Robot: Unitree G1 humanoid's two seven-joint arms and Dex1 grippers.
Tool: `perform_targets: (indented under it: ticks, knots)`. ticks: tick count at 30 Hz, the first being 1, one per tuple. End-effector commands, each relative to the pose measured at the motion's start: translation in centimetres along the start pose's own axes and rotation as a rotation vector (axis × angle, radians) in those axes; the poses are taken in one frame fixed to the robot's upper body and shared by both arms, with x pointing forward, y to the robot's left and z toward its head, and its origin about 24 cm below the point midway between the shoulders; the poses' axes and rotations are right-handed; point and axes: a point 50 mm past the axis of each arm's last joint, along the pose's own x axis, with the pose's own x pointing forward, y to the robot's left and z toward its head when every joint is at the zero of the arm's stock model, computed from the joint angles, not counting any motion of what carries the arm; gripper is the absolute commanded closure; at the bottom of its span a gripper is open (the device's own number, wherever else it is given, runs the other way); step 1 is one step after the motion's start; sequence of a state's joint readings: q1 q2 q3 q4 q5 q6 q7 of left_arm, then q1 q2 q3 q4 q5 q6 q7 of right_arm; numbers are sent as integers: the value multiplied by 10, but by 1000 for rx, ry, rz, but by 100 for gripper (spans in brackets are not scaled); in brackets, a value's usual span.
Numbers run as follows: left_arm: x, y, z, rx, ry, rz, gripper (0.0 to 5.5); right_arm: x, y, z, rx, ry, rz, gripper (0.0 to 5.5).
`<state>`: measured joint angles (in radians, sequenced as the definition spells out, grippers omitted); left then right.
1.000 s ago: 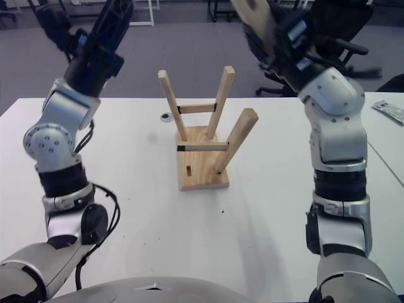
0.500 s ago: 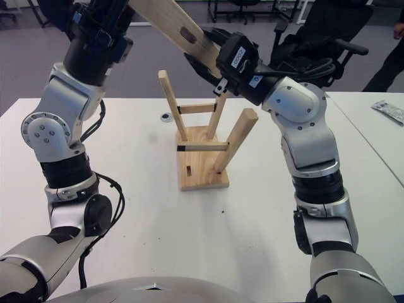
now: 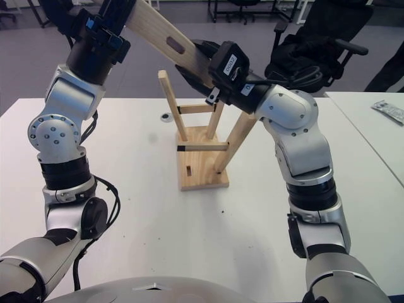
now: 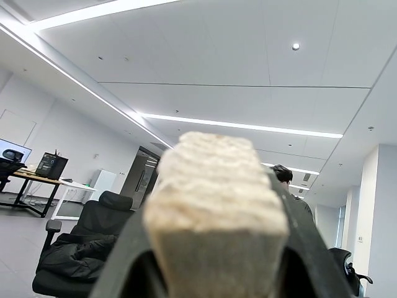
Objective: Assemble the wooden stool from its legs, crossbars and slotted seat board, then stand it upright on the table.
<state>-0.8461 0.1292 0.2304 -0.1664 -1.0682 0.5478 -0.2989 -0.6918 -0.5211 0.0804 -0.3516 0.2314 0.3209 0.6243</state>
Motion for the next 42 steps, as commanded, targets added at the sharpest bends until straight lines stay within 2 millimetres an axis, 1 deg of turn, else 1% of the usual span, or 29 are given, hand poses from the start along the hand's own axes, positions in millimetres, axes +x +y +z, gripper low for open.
perform_targets:
  ticks: [1, 2, 3, 5, 7, 8, 10, 11, 12, 13, 14, 16, 17, 18, 20, 21, 23, 24, 26, 30, 35, 38, 42]
  knots:
    - [-6, 11, -5, 23, 28, 77, 447, 1, -5, 16, 11, -74, -26, 306]
    - [-6, 13, -2, 30, 25, 95, 447, 1, -3, 15, 8, -67, -21, 297]
    - [-6, 14, 0, 39, 23, 111, 447, 1, -2, 14, 3, -61, -20, 275]
    - [-12, 18, 11, 89, 25, 159, 447, -1, -3, 14, -14, -45, -21, 242]
    - [-20, 20, 21, 121, 37, 194, 447, -6, -8, 16, -27, -42, -38, 211]
    - [-27, 19, 24, 125, 56, 211, 447, -12, -17, 19, -17, -47, -83, 190]
    - [-48, 17, 25, 115, 112, 269, 447, -34, -53, 18, 18, -18, -286, 173]
    - [-60, 15, 21, 109, 145, 308, 447, -51, -71, 11, 40, 28, -412, 173]
    - [-73, 13, 16, 113, 176, 353, 447, -68, -85, -1, 45, 109, -528, 173]
    - [-83, 12, 11, 121, 203, 394, 447, -82, -92, -13, 51, 195, -602, 173]
    - [-95, 11, 5, 137, 231, 442, 447, -96, -92, -32, 70, 293, -648, 173]
    - [-112, 11, -8, 118, 244, 535, 447, -121, -70, -77, 127, 507, -644, 173]
    - [-117, 10, -17, 87, 234, 570, 447, -131, -49, -103, 151, 617, -608, 173]
    - [-120, 9, -26, 35, 208, 607, 447, -139, -23, -128, 194, 697, -563, 173]
    - [-128, 12, -44, -43, 179, 701, 447, -144, 32, -169, 274, 809, -478, 173]
    - [-132, 14, -52, -87, 159, 763, 447, -141, 57, -183, 282, 845, -420, 173]
    - [-138, 17, -61, -110, 152, 857, 447, -133, 91, -198, 286, 883, -341, 173]
    - [-141, 19, -65, -98, 161, 901, 447, -130, 102, -203, 276, 897, -311, 173]
    - [-148, 22, -71, -74, 185, 963, 447, -126, 115, -208, 258, 899, -269, 173]
    - [-159, 26, -83, -41, 216, 1042, 447, -120, 130, -209, 220, 859, -173, 173]
    - [-165, 28, -86, 18, 233, 1085, 447, -107, 147, -194, 212, 736, -51, 173]
    - [-170, 26, -84, 111, 311, 1110, 447, -104, 150, -190, 226, 706, -45, 173]
    - [-164, 16, -75, 167, 360, 1112, 447, -92, 156, -175, 274, 576, 1, 173]
